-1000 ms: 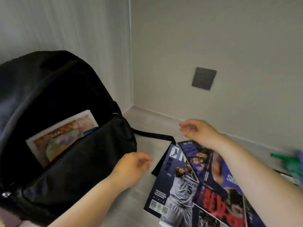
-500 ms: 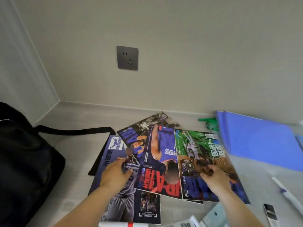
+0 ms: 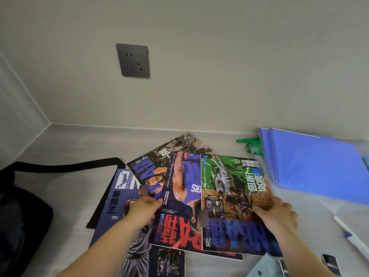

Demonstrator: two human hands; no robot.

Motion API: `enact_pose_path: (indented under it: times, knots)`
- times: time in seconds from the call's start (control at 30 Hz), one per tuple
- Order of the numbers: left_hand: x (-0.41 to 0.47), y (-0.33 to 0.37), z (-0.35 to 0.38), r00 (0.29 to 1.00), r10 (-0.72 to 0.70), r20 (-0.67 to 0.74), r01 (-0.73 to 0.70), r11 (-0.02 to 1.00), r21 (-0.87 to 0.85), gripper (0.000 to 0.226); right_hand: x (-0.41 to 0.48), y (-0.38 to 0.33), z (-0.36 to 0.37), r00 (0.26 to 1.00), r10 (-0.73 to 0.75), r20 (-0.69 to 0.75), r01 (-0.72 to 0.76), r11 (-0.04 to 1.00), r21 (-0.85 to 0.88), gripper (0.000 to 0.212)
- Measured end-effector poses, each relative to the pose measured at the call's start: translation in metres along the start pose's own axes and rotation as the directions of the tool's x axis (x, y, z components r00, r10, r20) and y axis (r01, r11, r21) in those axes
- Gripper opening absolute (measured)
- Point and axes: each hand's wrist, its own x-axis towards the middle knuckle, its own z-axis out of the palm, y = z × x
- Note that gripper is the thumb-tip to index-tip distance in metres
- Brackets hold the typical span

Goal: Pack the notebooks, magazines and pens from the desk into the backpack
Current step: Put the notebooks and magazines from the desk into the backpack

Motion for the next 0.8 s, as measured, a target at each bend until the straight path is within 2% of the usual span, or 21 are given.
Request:
enact_pose_path:
  times: [0.17, 0.3, 0.37, 0.43, 0.5, 0.57, 0.7, 0.73, 0.8]
  knots:
    - [0.004, 0.01, 0.009, 0.999, -0.024, 0.047, 0.02, 0.996, 0.086, 0.034, -0.024, -0.021, 0.022, 0.992, -0.116, 0.046, 0.114, 0.993, 0.044, 0.075]
    - [0.011, 0.007, 0.008, 0.999, -0.008, 0.049, 0.003, 0.994, 0.113, 0.029, -0.051, -0.046, 0.047, 0.974, -0.201, 0.108, 0.188, 0.976, 0.113, 0.073]
    - [0.011, 0.005, 0.004, 0.999, 0.001, 0.036, -0.003, 0.998, 0.069, 0.047, -0.058, -0.053, 0.054, 0.972, -0.2, 0.12, 0.182, 0.972, 0.15, 0.068]
    - [0.012, 0.004, 0.0, 0.999, 0.04, -0.031, -0.036, 0.993, 0.109, 0.066, -0.057, -0.056, 0.059, 0.976, -0.158, 0.152, 0.112, 0.955, 0.276, 0.061]
    - [0.018, 0.012, -0.005, 0.992, 0.103, -0.076, -0.09, 0.984, 0.156, 0.059, -0.055, -0.061, 0.057, 0.973, -0.133, 0.19, 0.03, 0.885, 0.465, 0.048]
    - [0.033, 0.024, -0.014, 0.982, 0.165, -0.092, -0.144, 0.968, 0.204, 0.047, -0.057, -0.068, 0.052, 0.972, -0.128, 0.195, -0.024, 0.776, 0.631, 0.021]
    - [0.075, 0.061, -0.036, 0.956, 0.271, -0.108, -0.211, 0.898, 0.386, 0.017, -0.062, -0.086, 0.05, 0.957, -0.161, 0.241, -0.085, 0.641, 0.763, 0.017]
    - [0.087, 0.067, -0.041, 0.952, 0.286, -0.107, -0.206, 0.86, 0.468, 0.015, -0.062, -0.09, 0.052, 0.955, -0.165, 0.246, -0.09, 0.629, 0.772, 0.018]
    - [0.11, 0.074, -0.05, 0.953, 0.285, -0.107, -0.155, 0.758, 0.634, 0.027, -0.06, -0.098, 0.054, 0.949, -0.21, 0.235, -0.061, 0.608, 0.792, 0.022]
